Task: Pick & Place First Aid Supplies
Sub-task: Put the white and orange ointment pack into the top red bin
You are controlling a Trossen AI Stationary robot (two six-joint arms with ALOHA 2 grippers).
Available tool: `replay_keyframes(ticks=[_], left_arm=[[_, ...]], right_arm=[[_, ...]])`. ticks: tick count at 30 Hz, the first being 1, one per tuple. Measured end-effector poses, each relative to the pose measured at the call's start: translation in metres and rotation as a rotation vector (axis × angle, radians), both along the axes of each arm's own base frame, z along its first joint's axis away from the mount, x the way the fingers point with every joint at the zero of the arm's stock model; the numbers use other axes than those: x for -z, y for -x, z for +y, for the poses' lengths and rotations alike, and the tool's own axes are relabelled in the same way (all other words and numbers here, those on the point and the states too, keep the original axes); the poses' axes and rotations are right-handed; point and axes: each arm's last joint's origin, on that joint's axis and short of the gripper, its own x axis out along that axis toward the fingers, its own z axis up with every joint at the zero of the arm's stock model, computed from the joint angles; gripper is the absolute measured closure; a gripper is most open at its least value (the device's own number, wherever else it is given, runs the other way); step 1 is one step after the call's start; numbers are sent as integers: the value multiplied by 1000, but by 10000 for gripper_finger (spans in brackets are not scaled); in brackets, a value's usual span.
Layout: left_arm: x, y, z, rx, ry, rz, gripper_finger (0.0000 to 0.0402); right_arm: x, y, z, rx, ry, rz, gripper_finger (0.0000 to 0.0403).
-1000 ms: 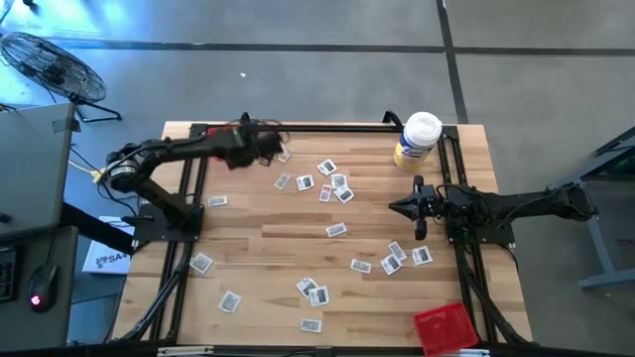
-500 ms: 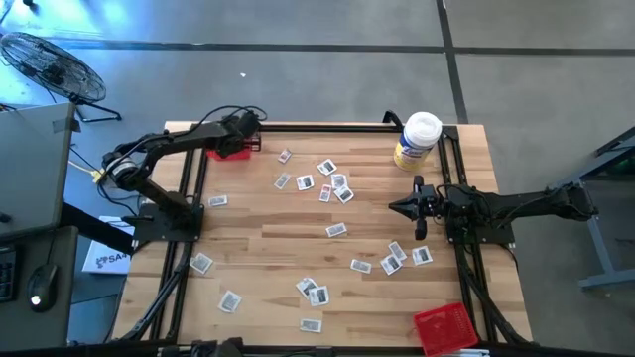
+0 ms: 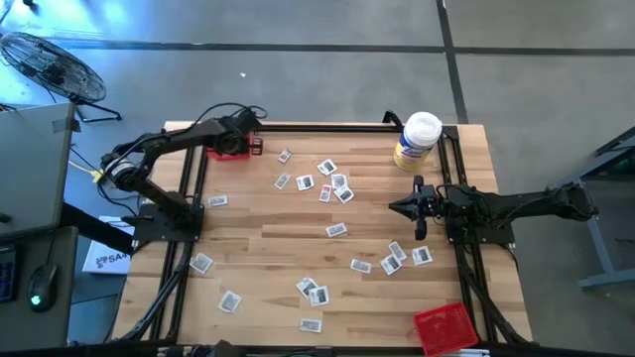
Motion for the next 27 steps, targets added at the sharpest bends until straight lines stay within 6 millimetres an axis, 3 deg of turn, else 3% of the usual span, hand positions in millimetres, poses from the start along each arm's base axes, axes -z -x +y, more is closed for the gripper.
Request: replay_keyframes(ticks=[3, 6, 11, 15, 19, 27], left_arm=[[-26, -7, -14, 74, 19, -33, 288], [-47, -11, -44, 168, 39, -37, 287], [-53, -11, -103, 255, 119, -16, 287], [-33, -9, -147, 299, 193, 57, 286], [-1, 2, -173, 274, 228, 113, 286], [42, 20, -168, 73, 172, 93, 286]], right_arm=[[0, 0, 0, 0, 0, 0, 391], [0, 0, 0, 0, 0, 0, 391], [0, 0, 0, 0, 0, 0, 391], [0, 0, 0, 0, 0, 0, 391], [0, 0, 0, 0, 0, 0, 391], [0, 0, 0, 0, 0, 0, 391]])
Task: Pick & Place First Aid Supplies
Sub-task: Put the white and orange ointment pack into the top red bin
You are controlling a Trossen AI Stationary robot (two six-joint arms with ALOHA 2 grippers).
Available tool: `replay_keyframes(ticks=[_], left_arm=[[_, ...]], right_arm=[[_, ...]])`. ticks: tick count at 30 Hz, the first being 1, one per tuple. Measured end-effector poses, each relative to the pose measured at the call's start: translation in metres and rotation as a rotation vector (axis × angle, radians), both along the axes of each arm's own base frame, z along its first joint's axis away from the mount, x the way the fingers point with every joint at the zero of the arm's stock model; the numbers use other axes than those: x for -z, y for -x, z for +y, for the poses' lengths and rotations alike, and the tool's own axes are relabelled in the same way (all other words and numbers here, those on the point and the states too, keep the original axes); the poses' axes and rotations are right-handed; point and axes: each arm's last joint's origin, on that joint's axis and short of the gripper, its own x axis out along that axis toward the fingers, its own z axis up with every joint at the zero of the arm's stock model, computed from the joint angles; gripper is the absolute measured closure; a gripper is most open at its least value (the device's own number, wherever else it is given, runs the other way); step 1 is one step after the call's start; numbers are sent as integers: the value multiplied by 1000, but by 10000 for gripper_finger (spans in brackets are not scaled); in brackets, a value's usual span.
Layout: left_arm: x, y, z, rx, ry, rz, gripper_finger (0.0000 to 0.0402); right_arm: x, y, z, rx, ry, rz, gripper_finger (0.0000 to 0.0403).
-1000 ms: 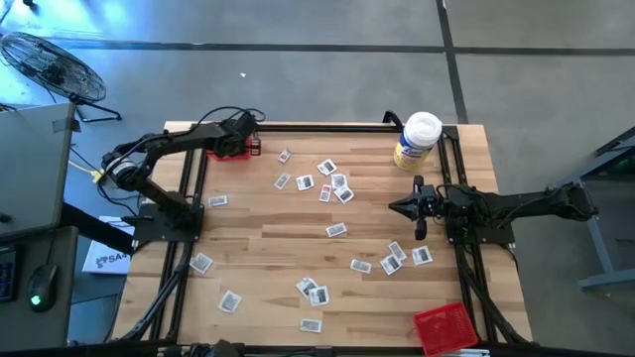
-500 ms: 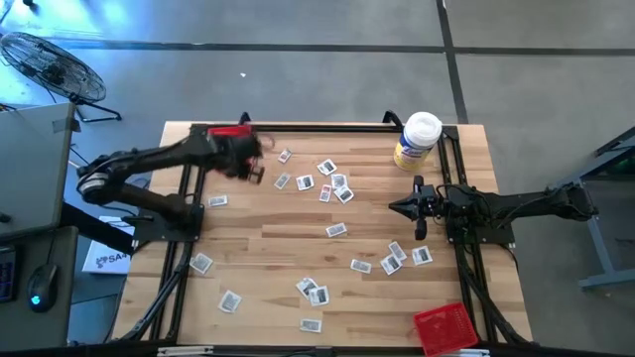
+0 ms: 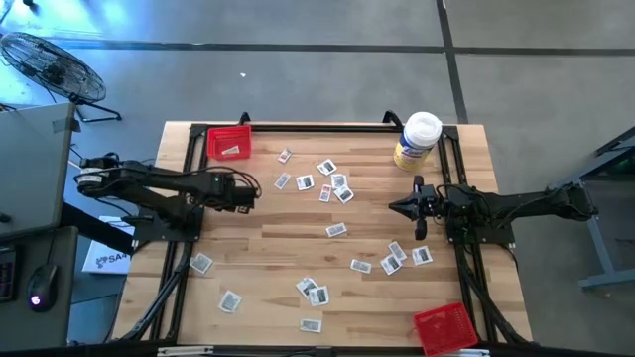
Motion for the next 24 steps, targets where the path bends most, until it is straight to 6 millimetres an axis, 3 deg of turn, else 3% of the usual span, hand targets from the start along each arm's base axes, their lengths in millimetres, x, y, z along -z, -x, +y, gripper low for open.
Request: replay_keyframes(ticks=[10, 24], left_arm=[[17, 5, 6, 1, -93, -23, 286], [35, 14, 4, -6, -84, -44, 286]], right_arm=[[0, 0, 0, 0, 0, 0, 391], [0, 0, 0, 0, 0, 0, 391]])
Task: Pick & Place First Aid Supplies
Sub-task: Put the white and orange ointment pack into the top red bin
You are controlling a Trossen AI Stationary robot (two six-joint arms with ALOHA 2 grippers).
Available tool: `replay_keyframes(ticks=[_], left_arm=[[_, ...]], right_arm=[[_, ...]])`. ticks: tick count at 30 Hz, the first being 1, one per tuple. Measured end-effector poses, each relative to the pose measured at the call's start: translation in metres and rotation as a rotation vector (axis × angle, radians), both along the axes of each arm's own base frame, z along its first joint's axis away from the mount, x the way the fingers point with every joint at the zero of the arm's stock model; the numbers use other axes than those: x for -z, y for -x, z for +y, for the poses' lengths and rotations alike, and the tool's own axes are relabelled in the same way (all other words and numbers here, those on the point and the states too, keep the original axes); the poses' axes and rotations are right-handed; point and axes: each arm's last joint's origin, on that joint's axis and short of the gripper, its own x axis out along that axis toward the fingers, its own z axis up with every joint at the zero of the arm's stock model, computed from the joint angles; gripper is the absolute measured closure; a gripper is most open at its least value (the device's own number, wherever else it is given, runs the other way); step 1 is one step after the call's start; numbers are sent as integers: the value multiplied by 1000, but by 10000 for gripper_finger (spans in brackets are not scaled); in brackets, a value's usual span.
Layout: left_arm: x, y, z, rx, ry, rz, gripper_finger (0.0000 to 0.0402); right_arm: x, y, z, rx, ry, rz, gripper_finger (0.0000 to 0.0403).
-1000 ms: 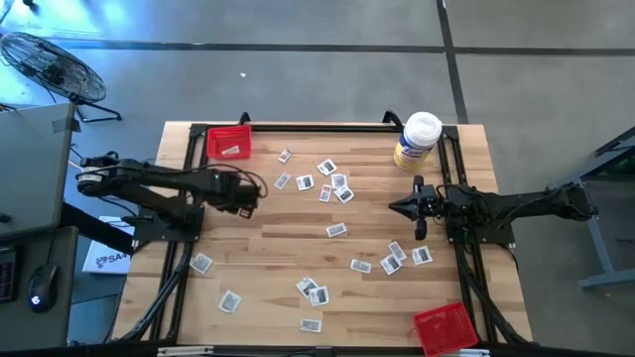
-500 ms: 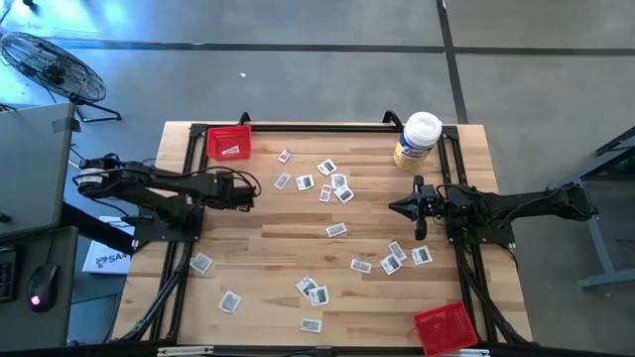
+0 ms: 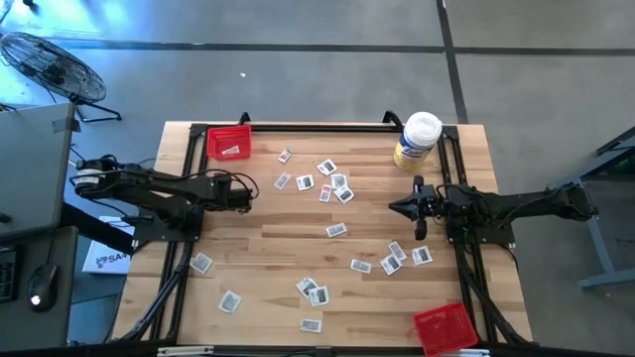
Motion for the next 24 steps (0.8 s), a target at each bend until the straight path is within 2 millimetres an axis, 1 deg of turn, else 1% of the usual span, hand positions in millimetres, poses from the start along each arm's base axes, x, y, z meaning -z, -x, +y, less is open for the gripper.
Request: replay_keyframes(ticks=[3, 5, 7, 11, 13, 24], left_arm=[[0, 0, 0, -3, 0, 0, 289], [0, 0, 0, -19, 0, -4, 301], [0, 1, 0, -24, -1, -5, 321], [1, 1, 0, -45, -3, -14, 376], [1, 1, 0, -45, -8, -7, 394], [-1, 0, 1, -34, -25, -17, 398]], right_arm=[[0, 0, 0, 0, 0, 0, 391], [0, 0, 0, -1, 0, 0, 391], [0, 0, 0, 0, 0, 0, 391], [0, 0, 0, -1, 0, 0, 391], [0, 0, 0, 0, 0, 0, 391], [0, 0, 0, 0, 0, 0, 391]])
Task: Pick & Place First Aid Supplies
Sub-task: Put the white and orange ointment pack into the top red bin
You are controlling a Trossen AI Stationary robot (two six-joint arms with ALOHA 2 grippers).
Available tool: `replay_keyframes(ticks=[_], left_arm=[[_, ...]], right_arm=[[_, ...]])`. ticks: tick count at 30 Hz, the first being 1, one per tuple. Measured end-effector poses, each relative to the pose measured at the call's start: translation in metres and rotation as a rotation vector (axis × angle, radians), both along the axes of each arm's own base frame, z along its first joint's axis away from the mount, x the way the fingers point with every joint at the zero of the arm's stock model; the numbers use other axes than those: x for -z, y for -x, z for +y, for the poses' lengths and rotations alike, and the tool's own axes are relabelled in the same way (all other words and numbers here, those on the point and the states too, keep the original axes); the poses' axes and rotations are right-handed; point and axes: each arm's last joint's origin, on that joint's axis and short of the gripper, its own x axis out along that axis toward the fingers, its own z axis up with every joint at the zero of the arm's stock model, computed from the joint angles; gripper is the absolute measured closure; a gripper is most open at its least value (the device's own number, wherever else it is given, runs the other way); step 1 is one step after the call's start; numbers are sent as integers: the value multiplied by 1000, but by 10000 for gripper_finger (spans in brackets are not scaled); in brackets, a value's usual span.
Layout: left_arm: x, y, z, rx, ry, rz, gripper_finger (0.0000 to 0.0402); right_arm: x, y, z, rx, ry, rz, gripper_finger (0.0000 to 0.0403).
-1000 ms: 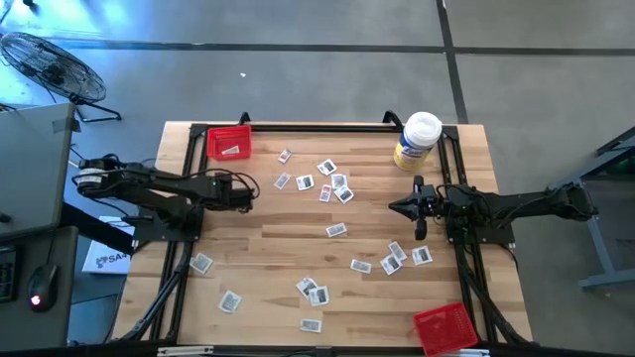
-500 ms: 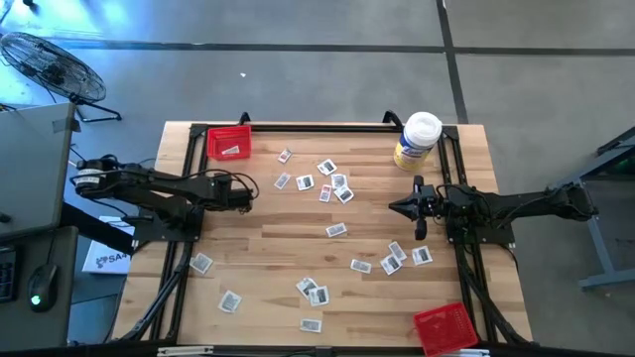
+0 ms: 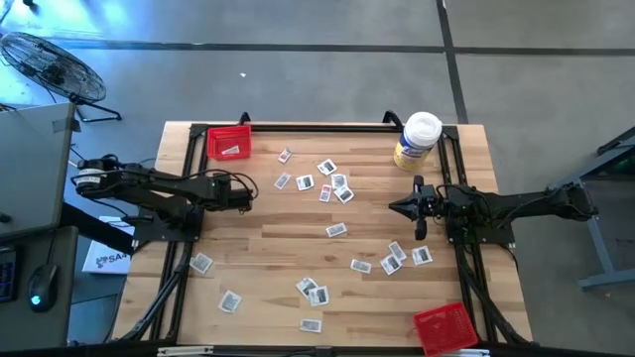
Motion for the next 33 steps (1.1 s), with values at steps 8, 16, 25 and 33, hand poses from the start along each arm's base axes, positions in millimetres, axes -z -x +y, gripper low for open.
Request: replay_keyframes(ticks=[8, 16, 25, 33], left_arm=[[-16, -30, 3, 148, 18, -180, 398], [-36, -45, 4, 230, 35, -214, 395], [-37, -13, -2, 17, 147, 54, 331], [-20, -7, -5, -3, 210, 30, 273]], right_arm=[[0, 0, 0, -1, 0, 0, 391], [0, 0, 0, 0, 0, 0, 391], [0, 0, 0, -1, 0, 0, 391], [0, 0, 0, 0, 0, 0, 391]])
